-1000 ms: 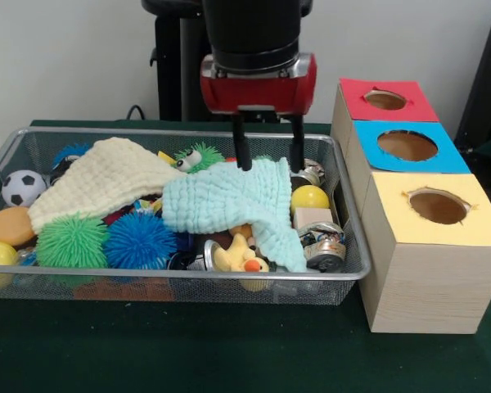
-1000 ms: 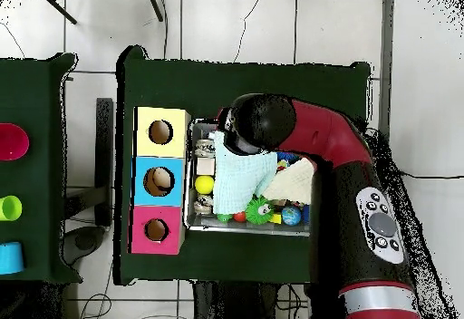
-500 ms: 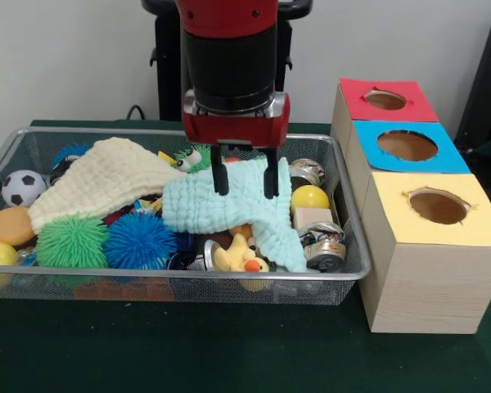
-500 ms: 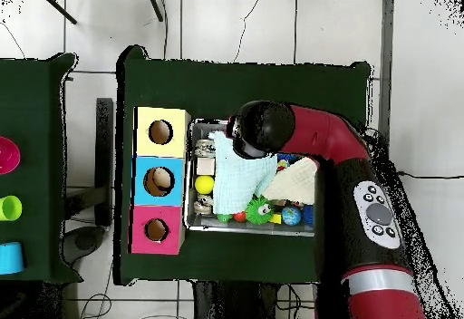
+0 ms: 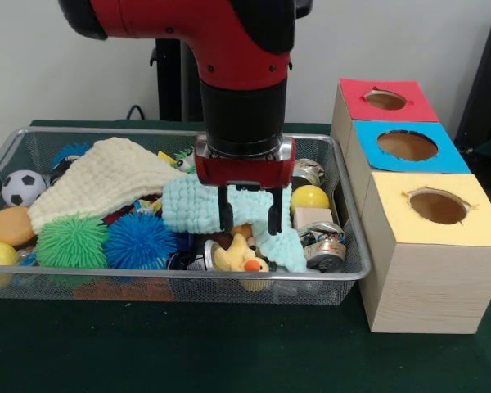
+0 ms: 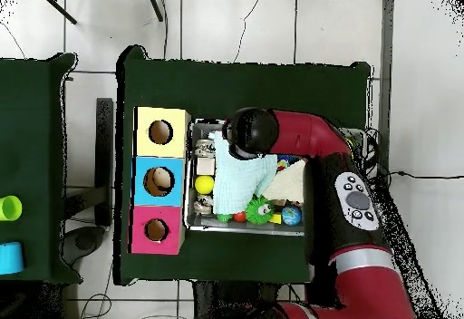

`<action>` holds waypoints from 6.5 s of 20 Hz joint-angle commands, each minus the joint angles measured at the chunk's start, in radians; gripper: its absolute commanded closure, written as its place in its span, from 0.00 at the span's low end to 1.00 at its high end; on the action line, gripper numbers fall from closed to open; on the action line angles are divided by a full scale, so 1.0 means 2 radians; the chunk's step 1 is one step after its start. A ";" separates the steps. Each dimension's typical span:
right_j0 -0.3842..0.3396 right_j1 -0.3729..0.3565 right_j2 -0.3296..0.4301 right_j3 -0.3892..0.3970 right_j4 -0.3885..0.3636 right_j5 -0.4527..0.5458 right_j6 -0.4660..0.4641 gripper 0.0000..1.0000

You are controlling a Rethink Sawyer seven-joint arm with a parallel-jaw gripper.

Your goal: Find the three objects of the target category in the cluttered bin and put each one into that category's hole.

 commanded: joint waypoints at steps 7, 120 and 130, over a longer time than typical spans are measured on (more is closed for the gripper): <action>0.015 0.033 0.043 -0.037 -0.045 -0.008 -0.052 0.00; 0.032 0.027 0.051 -0.002 -0.076 -0.005 0.036 0.00; 0.026 0.028 0.046 0.010 -0.067 -0.019 0.045 0.00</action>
